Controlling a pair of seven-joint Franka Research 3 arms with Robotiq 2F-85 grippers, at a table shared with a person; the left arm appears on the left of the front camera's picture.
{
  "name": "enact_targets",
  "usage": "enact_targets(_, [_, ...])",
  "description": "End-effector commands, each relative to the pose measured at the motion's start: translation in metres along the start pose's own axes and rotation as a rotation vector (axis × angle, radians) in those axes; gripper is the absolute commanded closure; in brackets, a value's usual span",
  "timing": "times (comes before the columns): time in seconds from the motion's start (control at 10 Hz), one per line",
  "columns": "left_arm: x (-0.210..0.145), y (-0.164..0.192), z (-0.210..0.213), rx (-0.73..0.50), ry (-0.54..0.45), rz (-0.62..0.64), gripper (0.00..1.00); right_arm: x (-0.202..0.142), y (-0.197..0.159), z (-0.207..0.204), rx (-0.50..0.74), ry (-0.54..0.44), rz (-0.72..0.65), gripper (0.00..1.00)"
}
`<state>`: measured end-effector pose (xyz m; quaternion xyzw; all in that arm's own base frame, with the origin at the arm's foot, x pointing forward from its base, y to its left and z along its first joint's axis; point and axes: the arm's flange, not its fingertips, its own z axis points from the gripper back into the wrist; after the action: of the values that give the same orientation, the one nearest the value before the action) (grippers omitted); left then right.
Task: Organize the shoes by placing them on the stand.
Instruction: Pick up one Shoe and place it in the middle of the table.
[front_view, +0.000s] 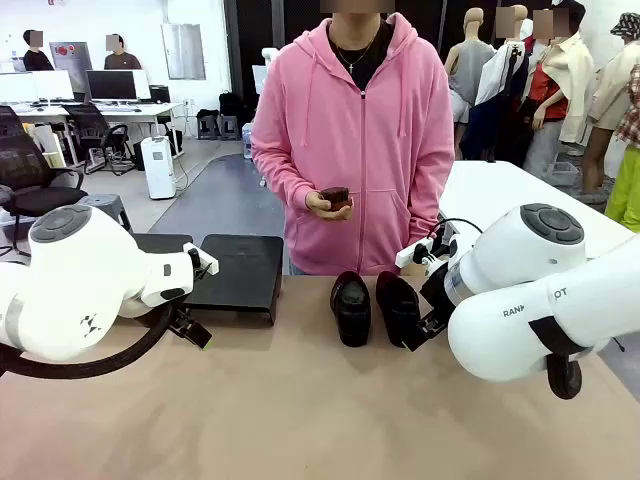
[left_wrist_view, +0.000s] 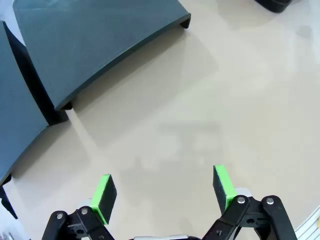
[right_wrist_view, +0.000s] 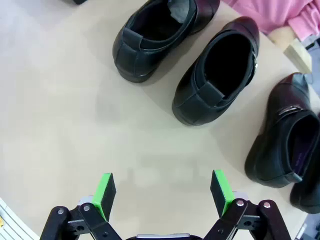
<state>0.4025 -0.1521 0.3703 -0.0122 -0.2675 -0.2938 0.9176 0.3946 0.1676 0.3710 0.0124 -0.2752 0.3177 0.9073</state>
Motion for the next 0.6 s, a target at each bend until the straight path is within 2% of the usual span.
enact_targets(0.0, [0.0001,0.0,0.0001,0.0,0.0,0.0,0.0,0.0,0.0,0.0,0.0,0.0,0.0,0.0])
enact_targets(0.5, [0.0001,0.0,0.0001,0.0,0.0,0.0,0.0,0.0,0.0,0.0,0.0,0.0,0.0,0.0])
